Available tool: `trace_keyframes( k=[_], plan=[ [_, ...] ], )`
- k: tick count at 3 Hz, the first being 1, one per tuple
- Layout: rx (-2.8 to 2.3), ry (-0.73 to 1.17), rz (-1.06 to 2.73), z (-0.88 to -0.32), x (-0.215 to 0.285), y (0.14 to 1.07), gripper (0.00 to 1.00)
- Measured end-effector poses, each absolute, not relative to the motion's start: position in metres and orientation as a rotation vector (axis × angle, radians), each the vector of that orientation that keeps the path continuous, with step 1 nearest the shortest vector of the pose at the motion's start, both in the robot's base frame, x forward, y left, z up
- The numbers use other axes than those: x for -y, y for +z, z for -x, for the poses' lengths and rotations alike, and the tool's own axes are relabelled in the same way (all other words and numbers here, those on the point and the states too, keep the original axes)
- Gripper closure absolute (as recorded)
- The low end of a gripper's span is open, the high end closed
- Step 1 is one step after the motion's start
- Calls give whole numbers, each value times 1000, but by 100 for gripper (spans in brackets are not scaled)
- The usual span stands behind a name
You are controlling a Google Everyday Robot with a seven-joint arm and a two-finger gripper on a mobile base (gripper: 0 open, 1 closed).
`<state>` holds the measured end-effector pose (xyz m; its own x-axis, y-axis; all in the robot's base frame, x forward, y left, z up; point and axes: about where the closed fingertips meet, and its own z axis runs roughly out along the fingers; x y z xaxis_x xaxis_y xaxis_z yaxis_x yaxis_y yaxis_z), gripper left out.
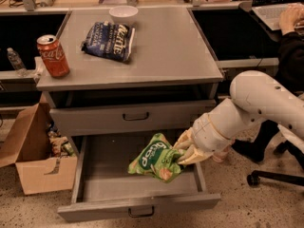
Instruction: Place green rice chip bag into middle drawer
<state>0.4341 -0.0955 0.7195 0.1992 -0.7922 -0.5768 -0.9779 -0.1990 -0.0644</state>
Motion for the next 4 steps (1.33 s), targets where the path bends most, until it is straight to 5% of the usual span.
trace_keyframes(
  k=[2,4],
  plan=[
    [-1675,606,1997,-439,81,697,100],
    [-1894,856,1532,-441,12,553,100]
  ],
)
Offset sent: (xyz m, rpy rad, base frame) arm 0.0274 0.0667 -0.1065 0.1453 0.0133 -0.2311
